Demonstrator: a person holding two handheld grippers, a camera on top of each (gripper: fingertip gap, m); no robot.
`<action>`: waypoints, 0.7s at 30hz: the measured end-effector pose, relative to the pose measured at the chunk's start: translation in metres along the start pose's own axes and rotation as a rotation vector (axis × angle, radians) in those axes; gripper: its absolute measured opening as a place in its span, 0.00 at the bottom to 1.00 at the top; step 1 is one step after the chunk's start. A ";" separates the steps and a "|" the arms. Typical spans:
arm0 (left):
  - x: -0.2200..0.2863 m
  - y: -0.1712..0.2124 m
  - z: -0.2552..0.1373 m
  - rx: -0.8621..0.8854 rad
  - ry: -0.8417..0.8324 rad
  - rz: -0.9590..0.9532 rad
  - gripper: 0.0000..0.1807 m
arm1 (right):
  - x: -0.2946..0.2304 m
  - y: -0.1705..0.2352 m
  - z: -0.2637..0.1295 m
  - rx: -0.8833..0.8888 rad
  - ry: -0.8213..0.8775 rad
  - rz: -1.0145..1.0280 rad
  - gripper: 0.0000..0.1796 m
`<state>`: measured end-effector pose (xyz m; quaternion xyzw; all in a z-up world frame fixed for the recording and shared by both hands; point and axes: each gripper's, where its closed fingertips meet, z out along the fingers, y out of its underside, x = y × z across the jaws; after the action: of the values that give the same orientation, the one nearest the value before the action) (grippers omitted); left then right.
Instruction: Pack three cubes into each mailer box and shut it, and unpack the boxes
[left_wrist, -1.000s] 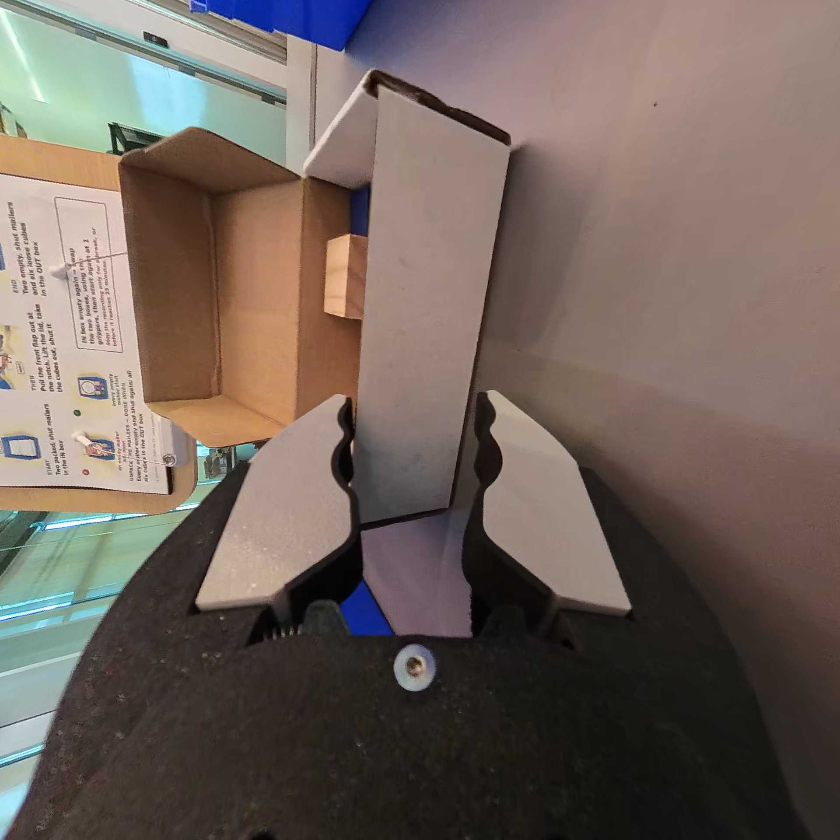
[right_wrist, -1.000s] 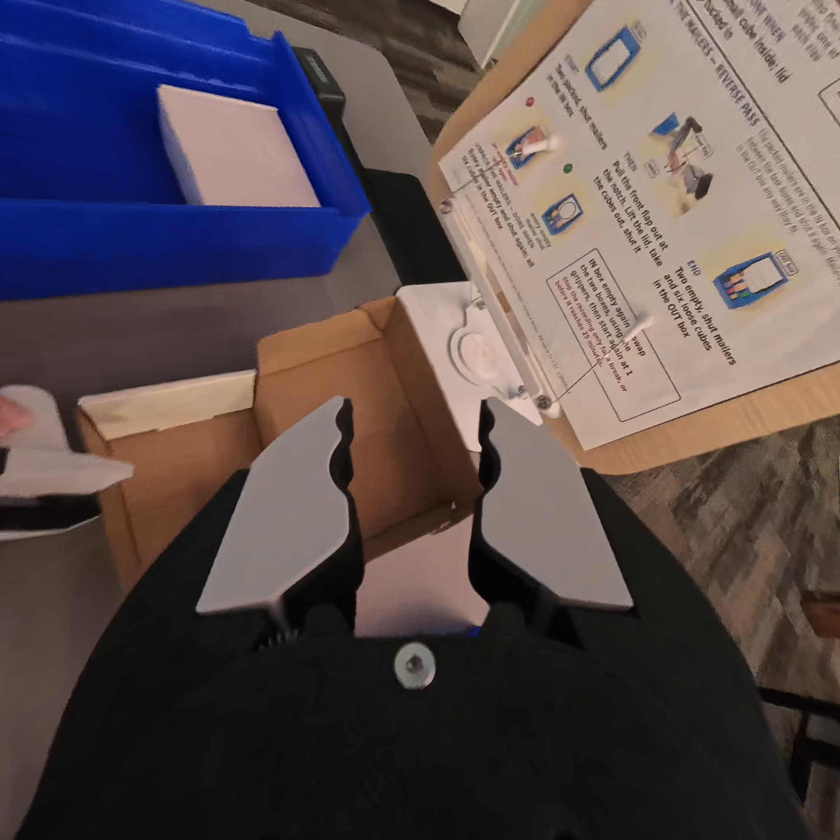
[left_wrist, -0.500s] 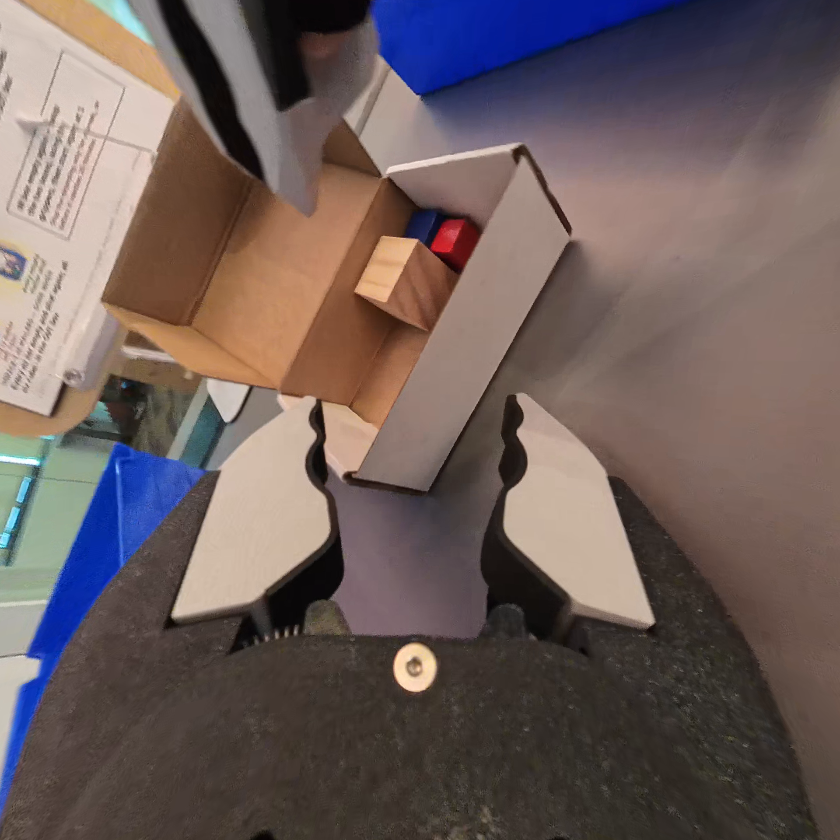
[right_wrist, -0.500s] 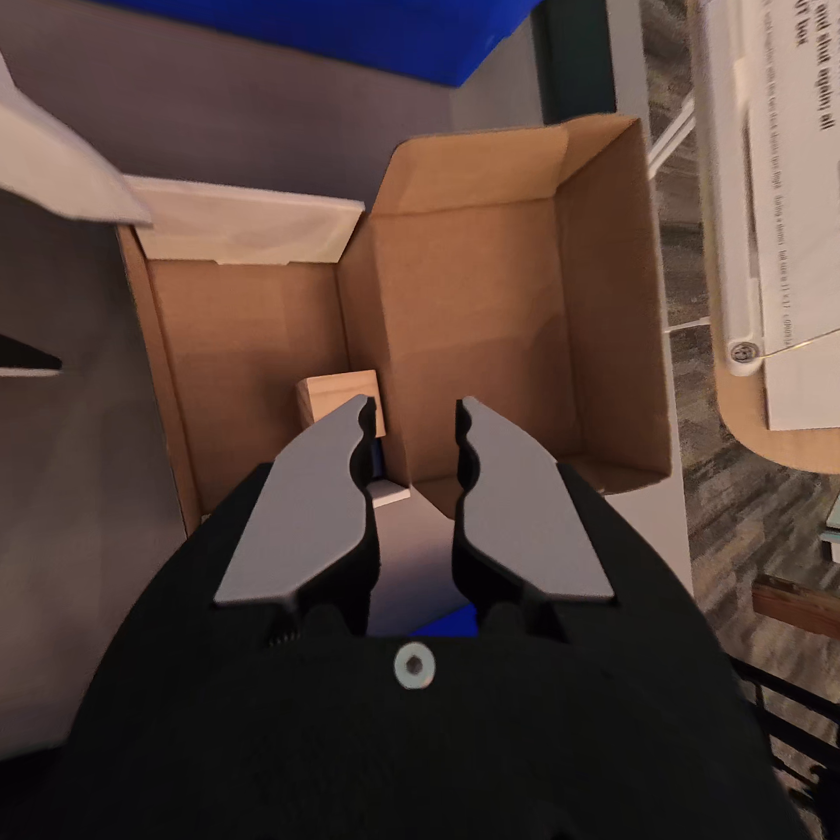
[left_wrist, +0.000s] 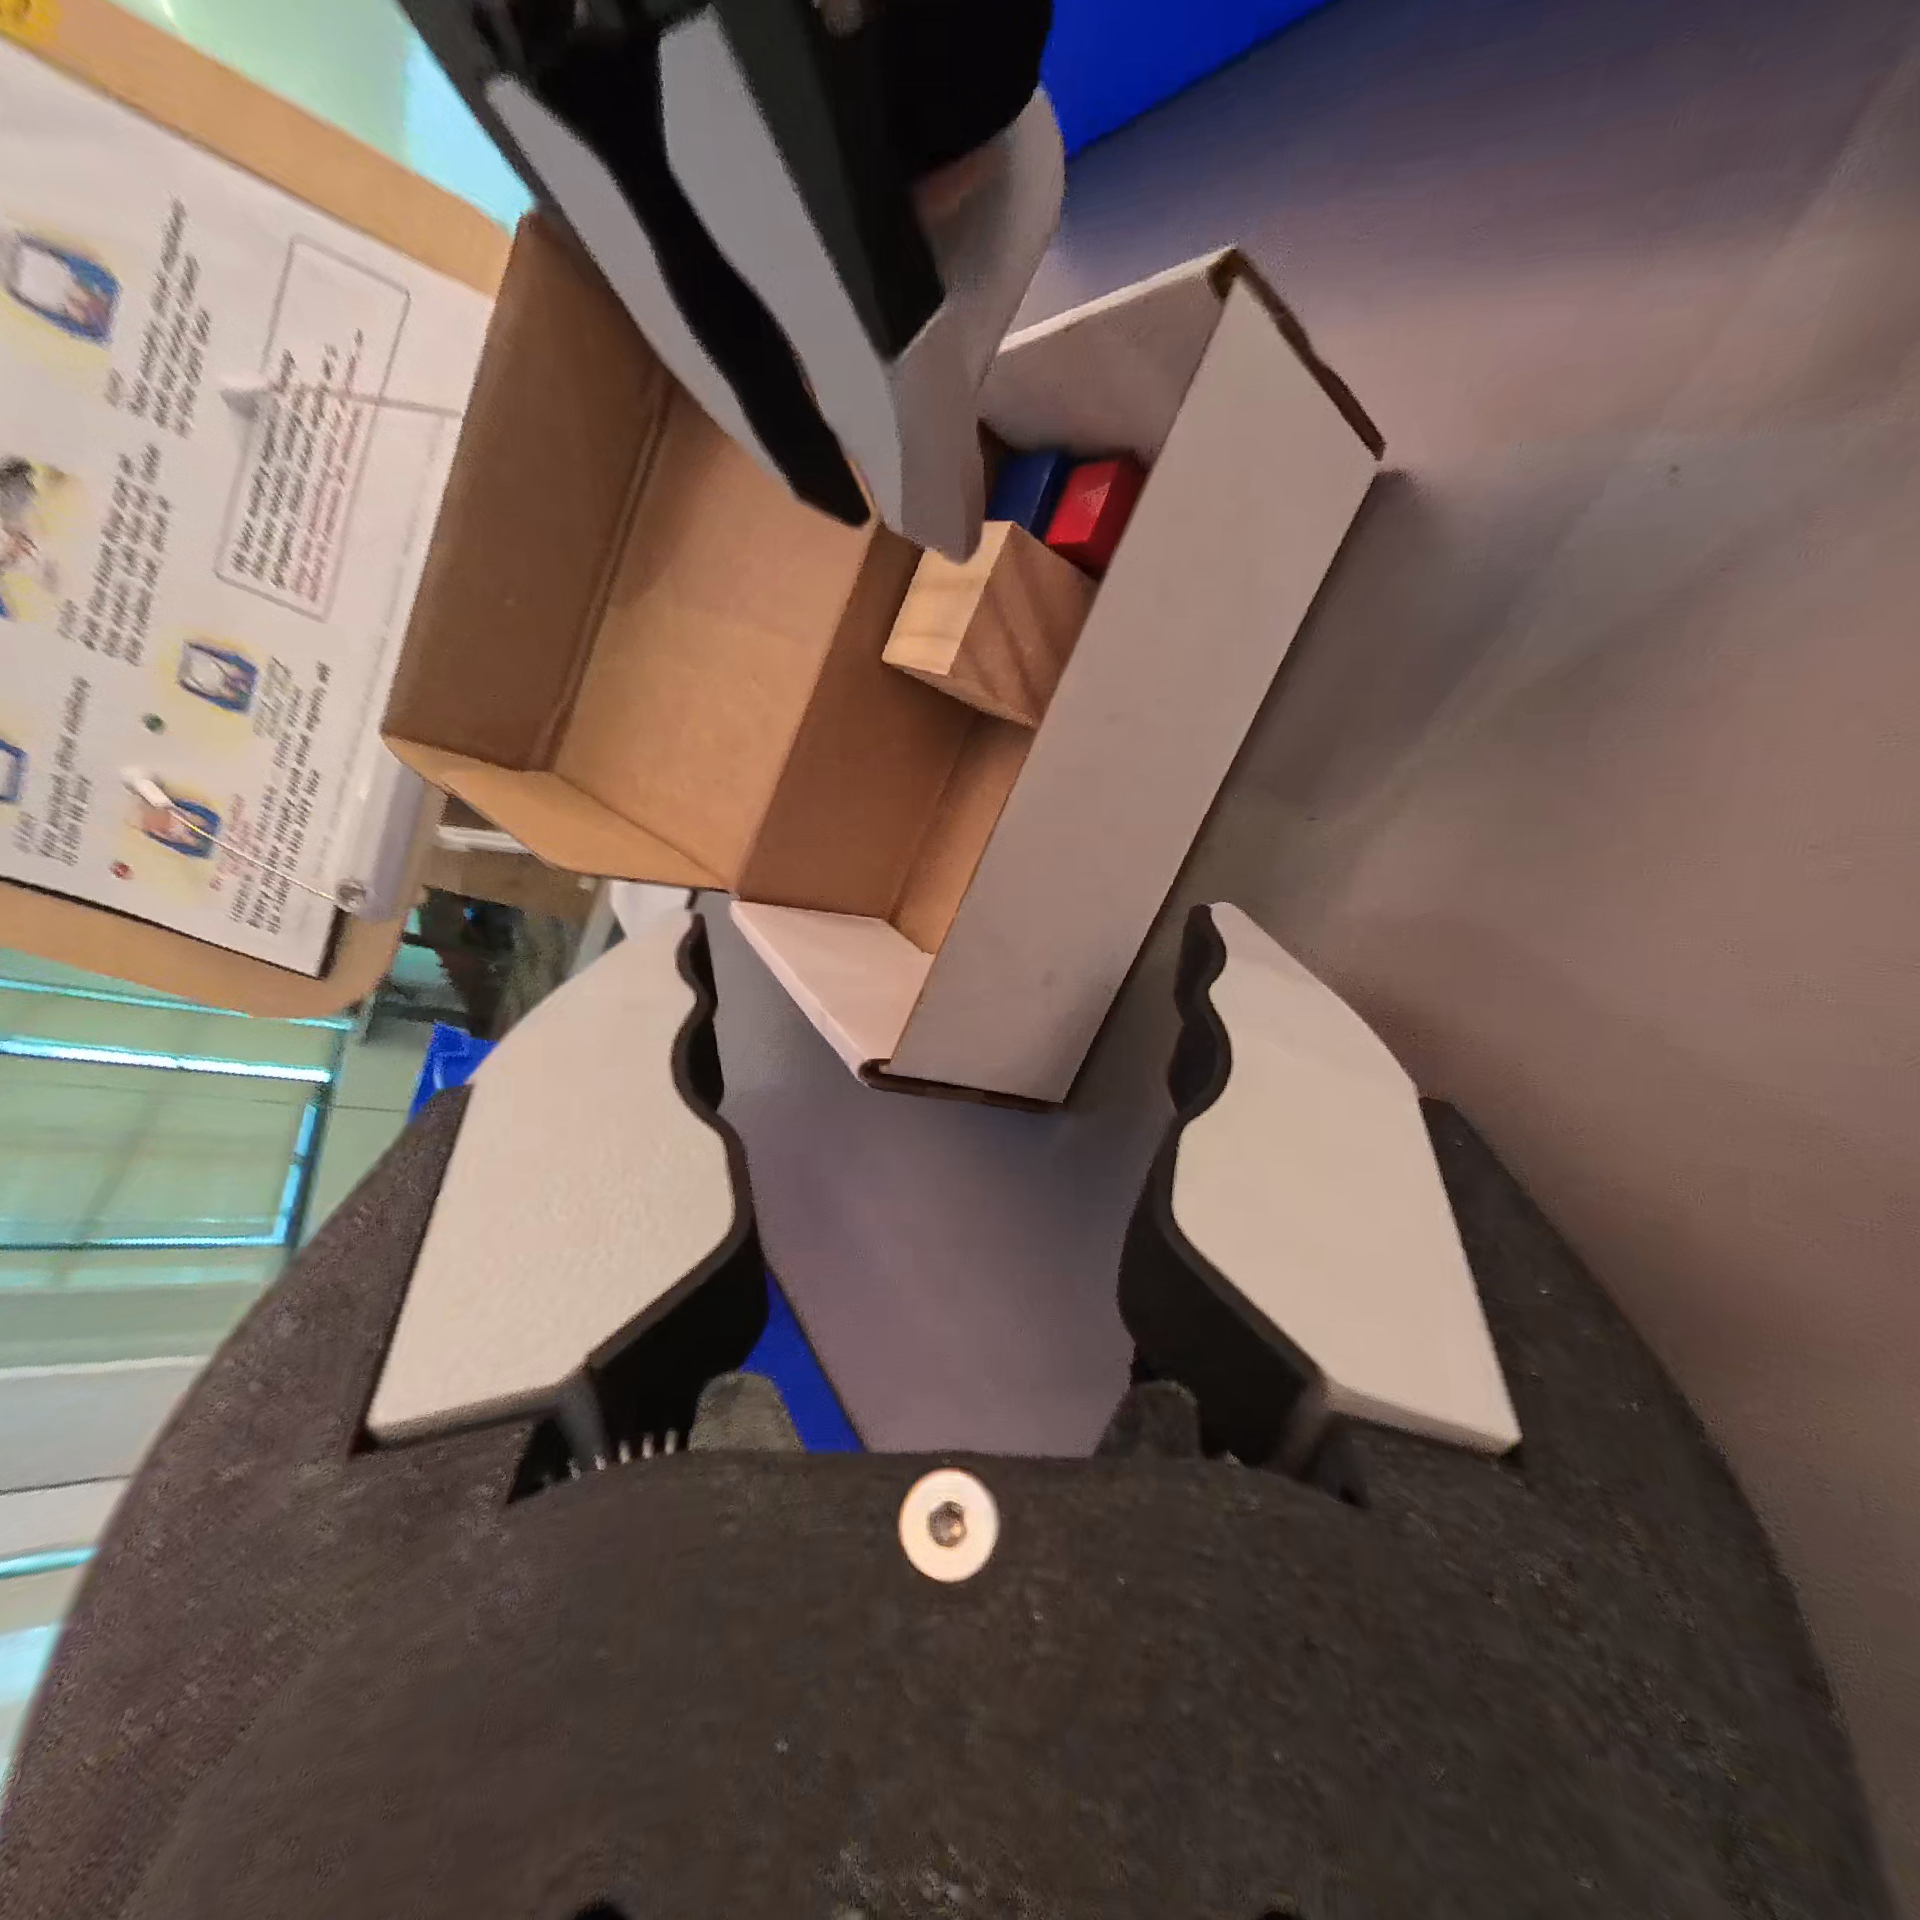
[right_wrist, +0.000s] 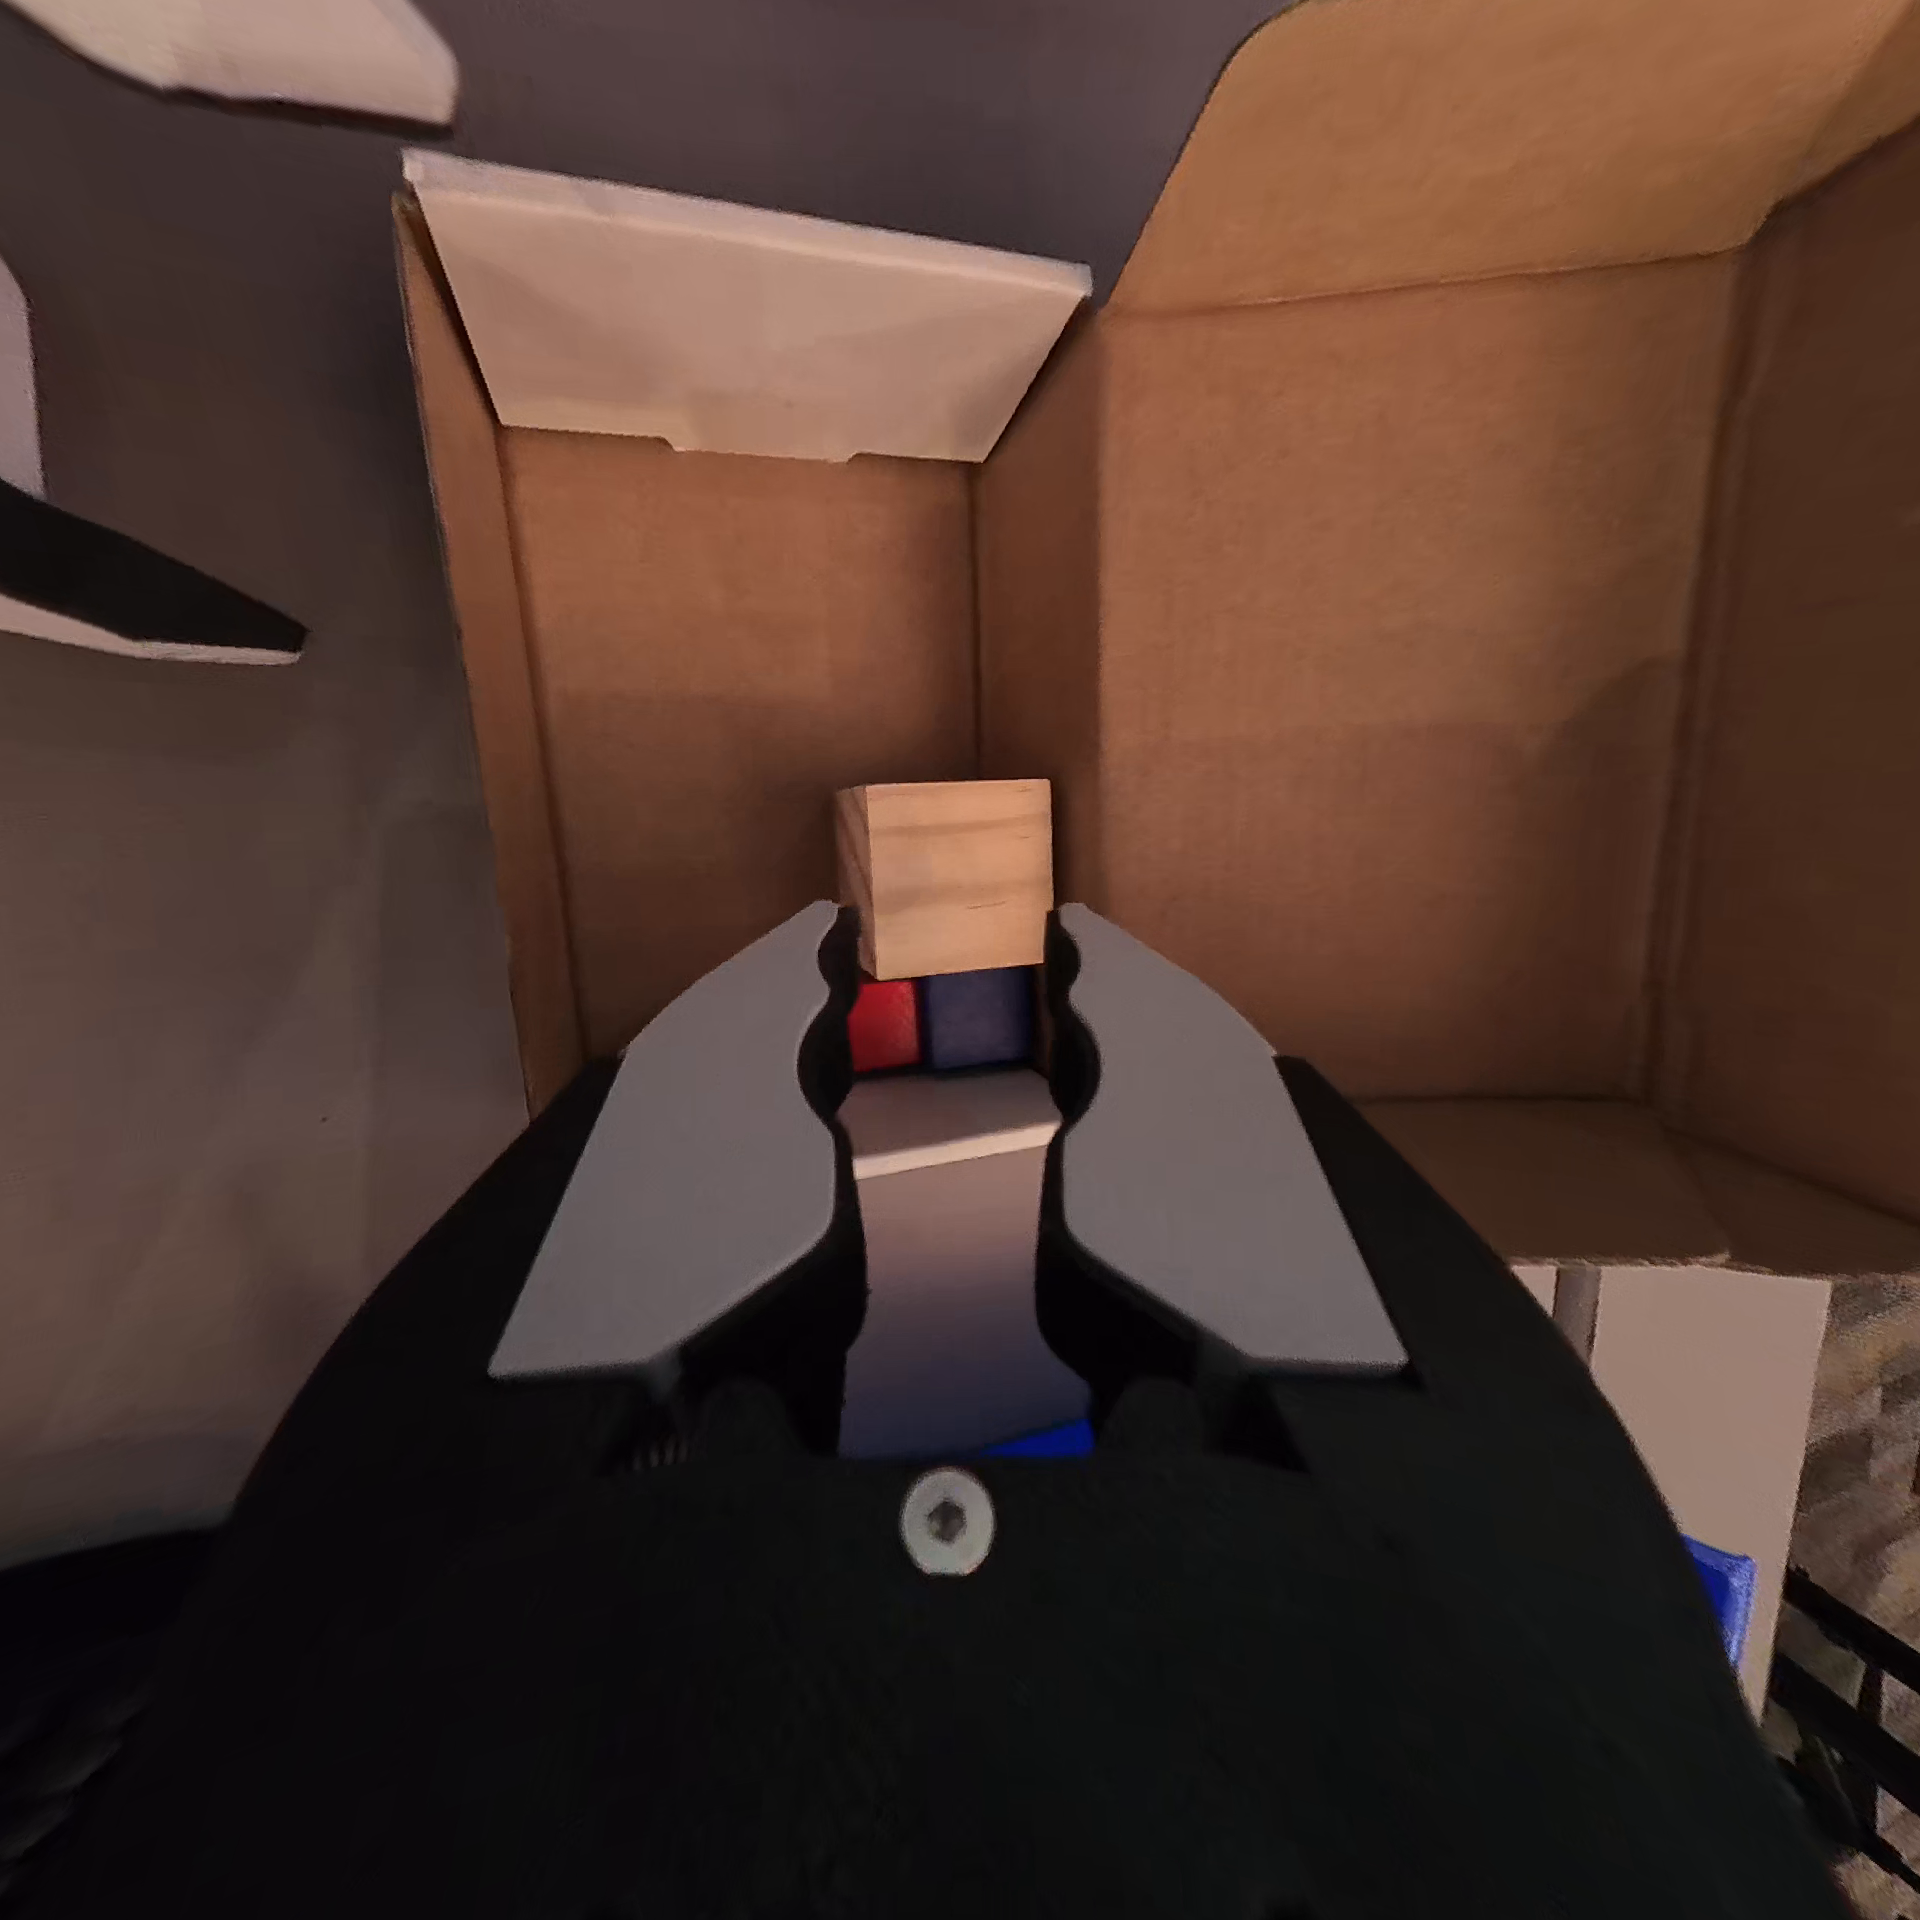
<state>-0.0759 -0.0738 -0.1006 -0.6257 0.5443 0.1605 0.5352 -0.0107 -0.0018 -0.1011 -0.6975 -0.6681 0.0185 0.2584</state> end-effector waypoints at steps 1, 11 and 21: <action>0.001 -0.002 -0.001 0.007 -0.007 0.021 0.47 | -0.001 0.000 0.002 -0.005 -0.003 -0.002 0.20; 0.014 -0.005 -0.005 0.026 0.074 0.017 0.46 | -0.001 0.003 0.004 -0.035 0.009 -0.011 0.22; 0.033 0.005 0.003 -0.021 0.155 0.050 0.41 | -0.002 0.002 0.014 -0.055 0.022 -0.052 0.24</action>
<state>-0.0677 -0.0867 -0.1301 -0.6279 0.5979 0.1305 0.4808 -0.0139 0.0007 -0.1145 -0.6869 -0.6834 -0.0141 0.2467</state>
